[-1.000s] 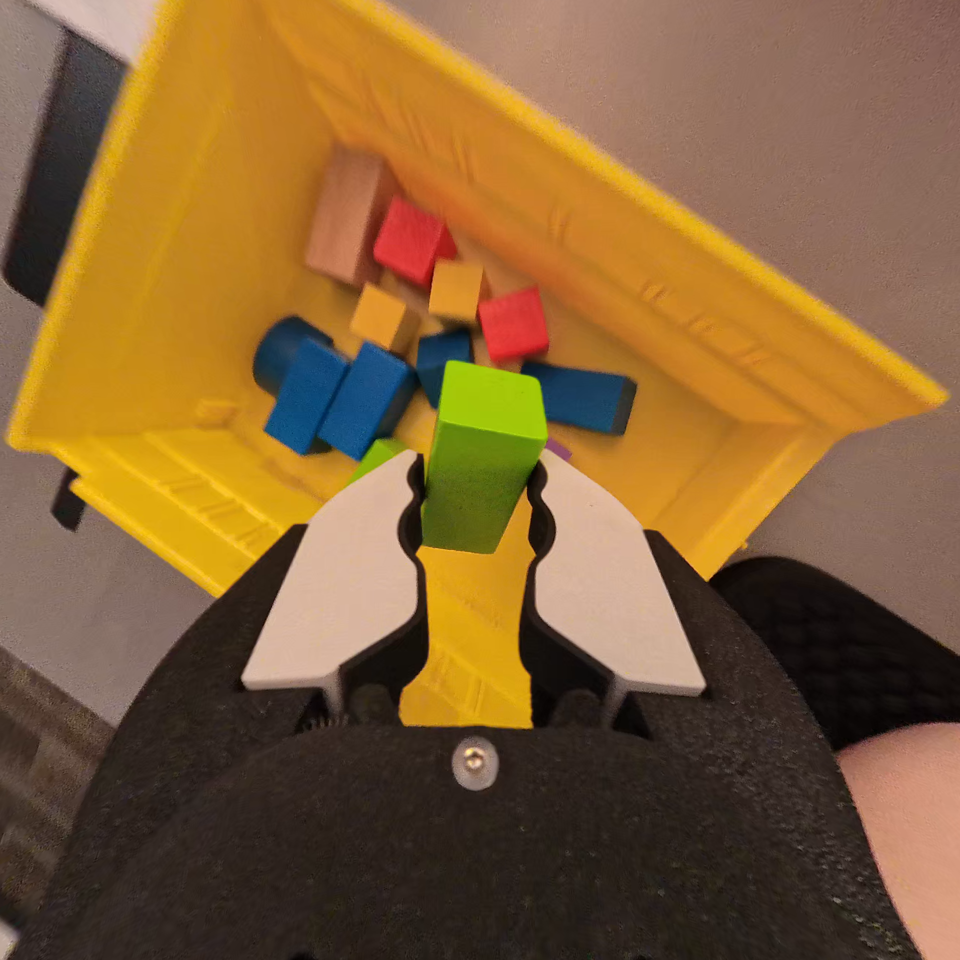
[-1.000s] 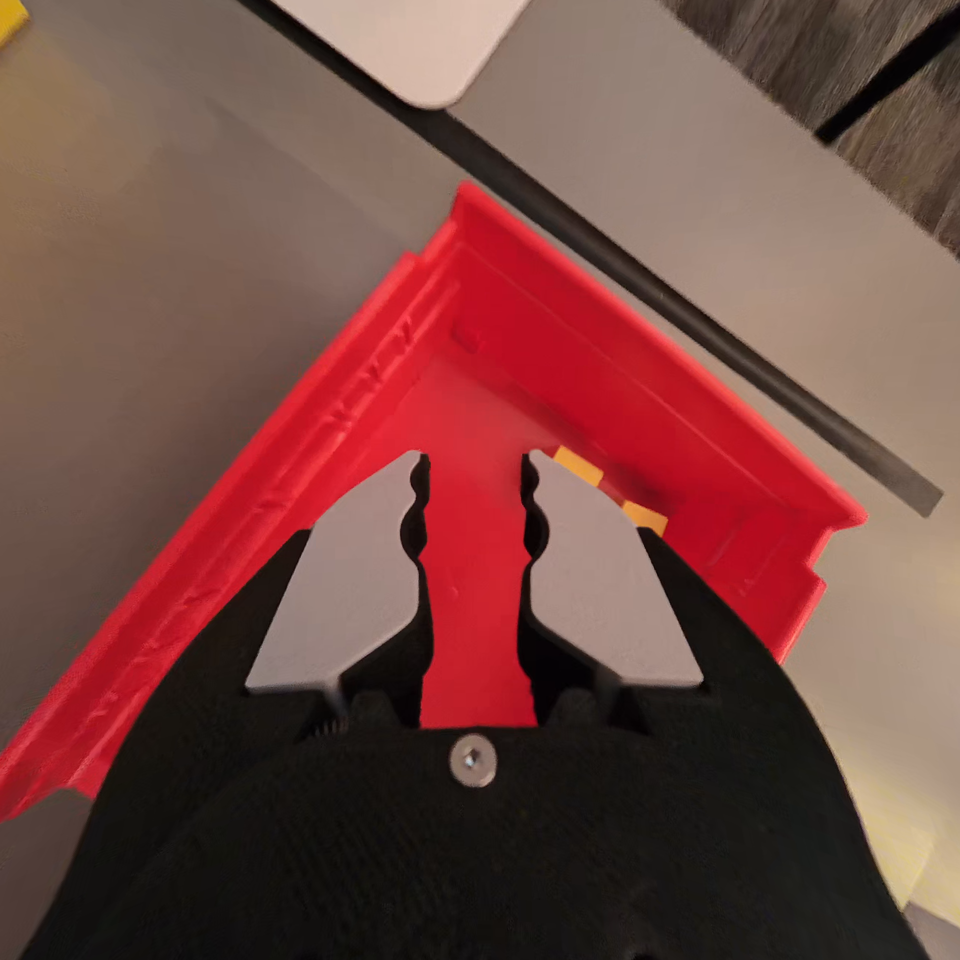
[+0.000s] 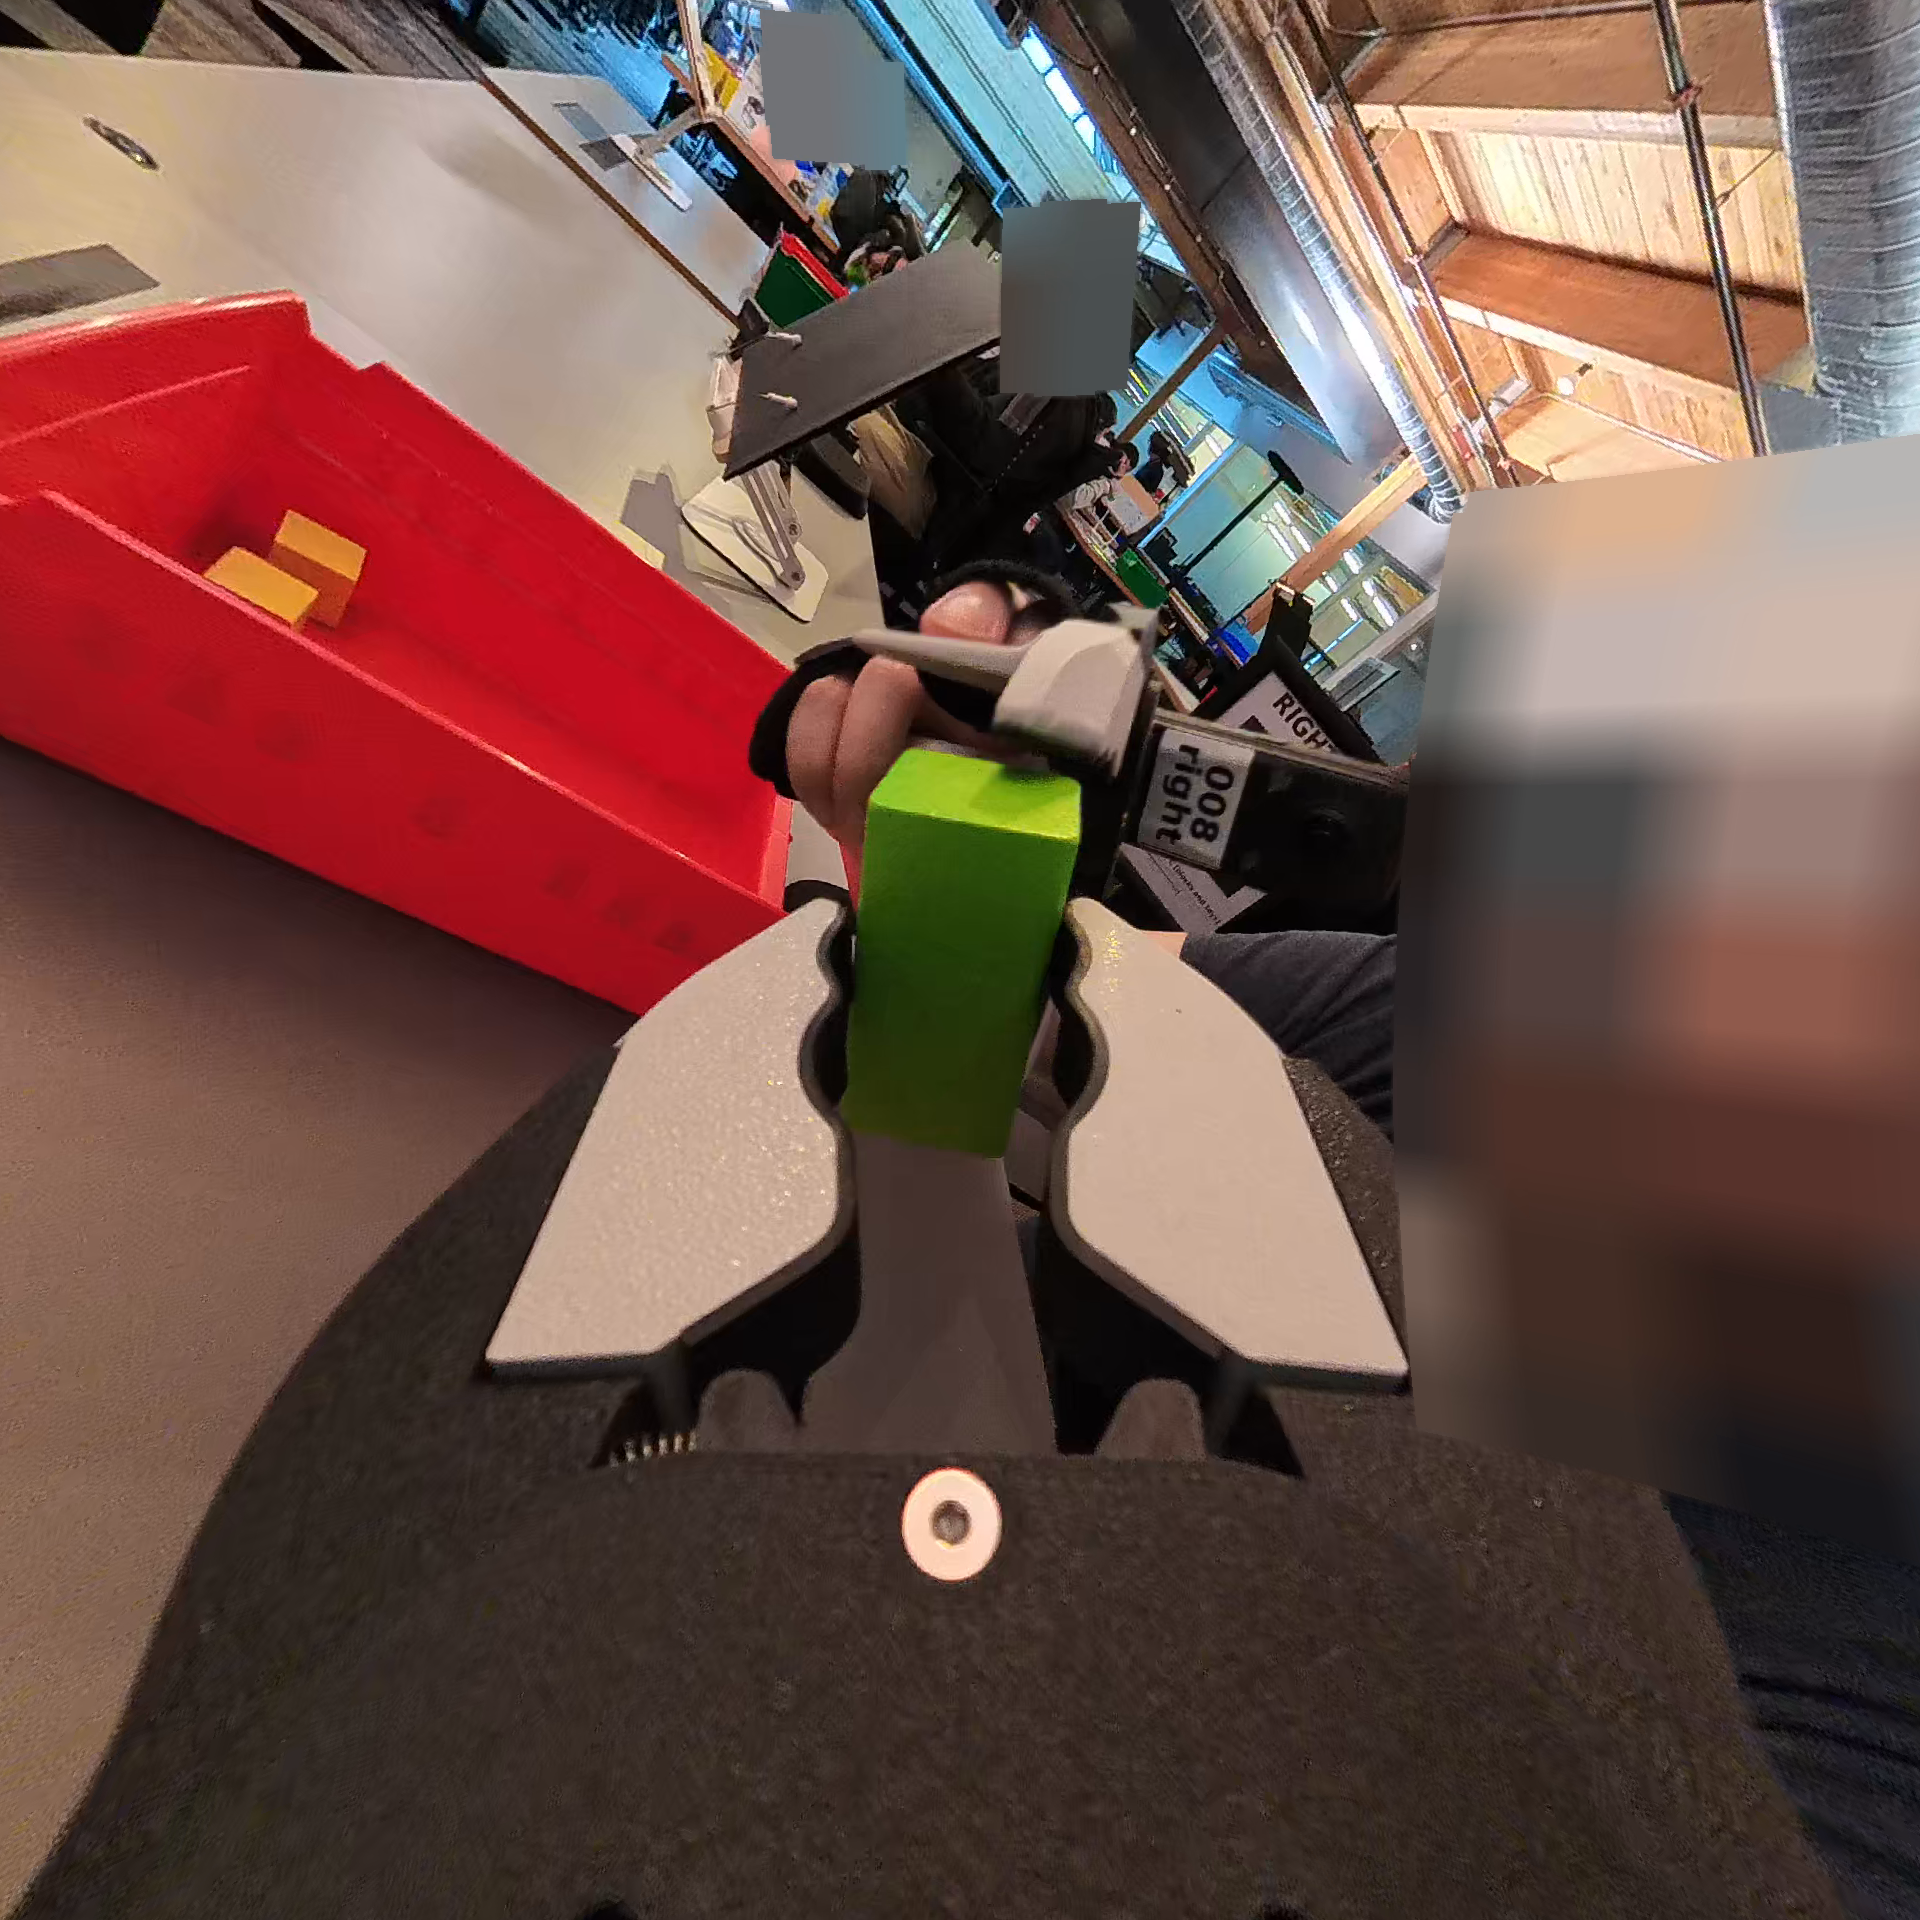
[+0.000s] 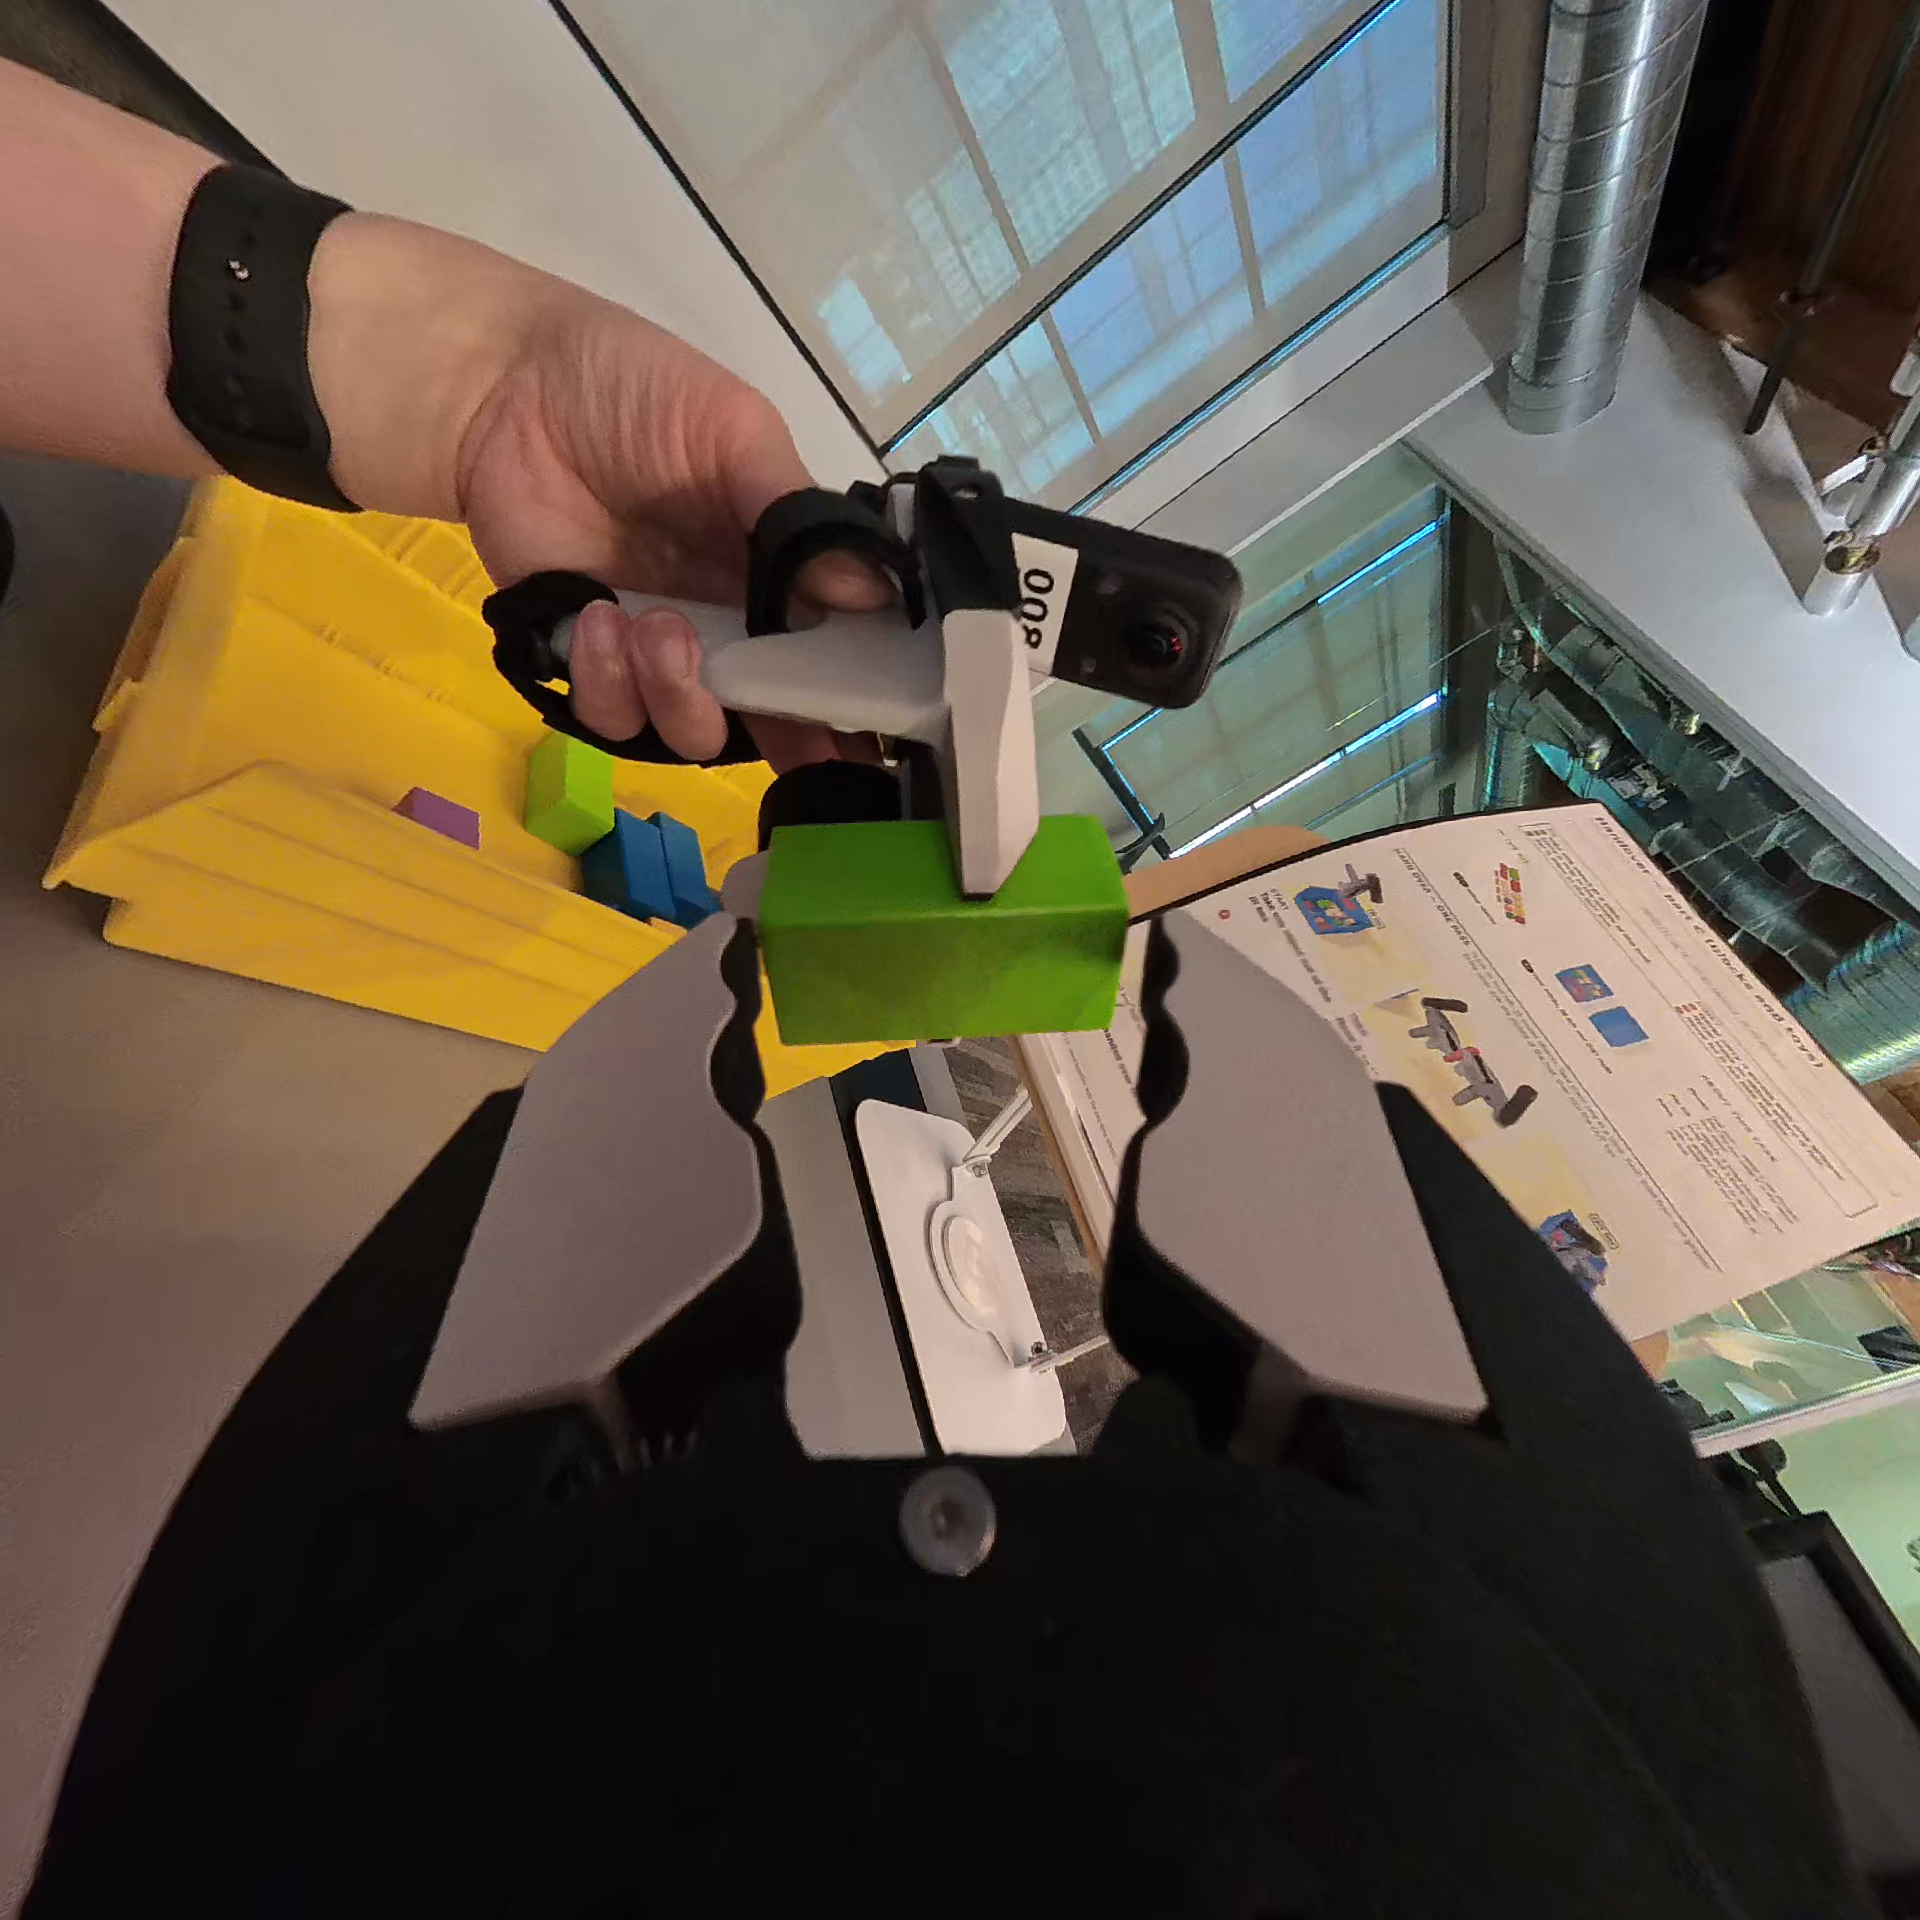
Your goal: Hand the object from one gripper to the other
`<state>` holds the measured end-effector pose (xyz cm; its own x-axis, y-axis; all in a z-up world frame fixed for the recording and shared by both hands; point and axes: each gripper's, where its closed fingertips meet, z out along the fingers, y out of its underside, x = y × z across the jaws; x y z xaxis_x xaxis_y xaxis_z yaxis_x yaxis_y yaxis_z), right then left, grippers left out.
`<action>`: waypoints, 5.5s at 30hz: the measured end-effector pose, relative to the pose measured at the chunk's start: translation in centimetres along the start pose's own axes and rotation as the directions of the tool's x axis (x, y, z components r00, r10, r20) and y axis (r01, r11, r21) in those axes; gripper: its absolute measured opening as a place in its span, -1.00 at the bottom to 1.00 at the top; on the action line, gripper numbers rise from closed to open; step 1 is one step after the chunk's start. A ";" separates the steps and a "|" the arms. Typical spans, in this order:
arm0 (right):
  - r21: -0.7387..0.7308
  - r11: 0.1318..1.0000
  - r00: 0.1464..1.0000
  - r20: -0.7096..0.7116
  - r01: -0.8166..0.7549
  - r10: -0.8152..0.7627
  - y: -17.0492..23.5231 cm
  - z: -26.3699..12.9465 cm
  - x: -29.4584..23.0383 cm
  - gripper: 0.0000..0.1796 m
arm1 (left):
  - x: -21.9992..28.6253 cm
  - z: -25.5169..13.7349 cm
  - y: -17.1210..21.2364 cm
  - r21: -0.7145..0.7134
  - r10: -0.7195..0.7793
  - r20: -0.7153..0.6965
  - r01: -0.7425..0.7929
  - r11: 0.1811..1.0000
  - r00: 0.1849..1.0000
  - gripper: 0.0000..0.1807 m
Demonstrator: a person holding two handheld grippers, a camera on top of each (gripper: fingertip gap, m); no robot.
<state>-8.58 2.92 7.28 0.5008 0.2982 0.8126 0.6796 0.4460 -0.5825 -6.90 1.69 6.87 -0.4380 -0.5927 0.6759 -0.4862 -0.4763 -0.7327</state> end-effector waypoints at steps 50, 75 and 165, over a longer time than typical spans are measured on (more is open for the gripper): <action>-0.586 -0.478 0.408 -0.806 -0.654 0.430 33.7 -20.5 -2.3 -0.24 | 1.9 -4.2 -2.8 -0.159 0.582 0.511 -0.596 0.787 0.632 -0.48; -0.599 -0.216 0.387 -0.710 -0.771 0.588 27.3 -16.3 3.0 -0.19 | -6.4 -19.6 6.7 -0.408 0.340 0.850 0.094 0.908 0.402 -0.55; -0.166 0.965 0.973 0.070 -0.205 0.219 0.2 -5.0 5.0 -0.69 | 6.2 -2.8 -3.2 0.061 0.456 0.229 -0.480 0.875 0.860 -0.53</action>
<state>-3.25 0.26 11.08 0.5985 0.4468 0.6650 0.6419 0.2292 -0.7318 -10.19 1.35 13.67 -0.4254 -0.8755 0.2292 -0.1692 -0.1718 -0.9705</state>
